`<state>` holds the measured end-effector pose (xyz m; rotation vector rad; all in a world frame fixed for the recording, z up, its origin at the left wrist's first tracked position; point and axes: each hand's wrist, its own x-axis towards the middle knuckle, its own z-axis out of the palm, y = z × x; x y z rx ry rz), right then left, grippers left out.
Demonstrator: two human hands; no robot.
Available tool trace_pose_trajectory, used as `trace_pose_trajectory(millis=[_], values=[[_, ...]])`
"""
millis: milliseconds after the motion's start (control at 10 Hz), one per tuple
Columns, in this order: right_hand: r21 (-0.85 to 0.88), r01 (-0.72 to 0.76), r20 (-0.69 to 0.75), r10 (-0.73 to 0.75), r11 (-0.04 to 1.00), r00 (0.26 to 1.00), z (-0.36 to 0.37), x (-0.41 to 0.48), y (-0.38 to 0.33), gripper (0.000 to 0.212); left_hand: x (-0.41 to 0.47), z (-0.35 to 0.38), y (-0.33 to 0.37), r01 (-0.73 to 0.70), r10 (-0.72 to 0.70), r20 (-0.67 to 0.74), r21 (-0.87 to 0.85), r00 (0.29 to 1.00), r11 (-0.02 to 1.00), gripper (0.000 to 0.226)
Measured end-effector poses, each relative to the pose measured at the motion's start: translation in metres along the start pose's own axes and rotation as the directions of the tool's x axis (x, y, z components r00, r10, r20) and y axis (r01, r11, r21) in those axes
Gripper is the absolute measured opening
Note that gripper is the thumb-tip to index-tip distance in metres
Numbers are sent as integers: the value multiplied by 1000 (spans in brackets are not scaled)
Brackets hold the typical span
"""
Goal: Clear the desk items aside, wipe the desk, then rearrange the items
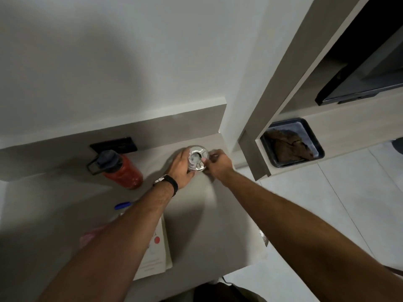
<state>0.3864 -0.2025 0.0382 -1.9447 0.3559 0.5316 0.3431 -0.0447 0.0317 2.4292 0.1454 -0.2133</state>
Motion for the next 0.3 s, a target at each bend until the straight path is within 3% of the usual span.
trace_pose_trajectory(millis=[200, 300], values=[[-193, 17, -10, -20, 981, 1000, -9, 10, -6, 38, 8, 3, 11, -2, -1, 27, 122, 1000, 993, 84], [-71, -5, 14, 6, 997, 1000, -14, -2, -8, 44, 3, 4, 16, 35, -41, 44, 134, 998, 990, 86]])
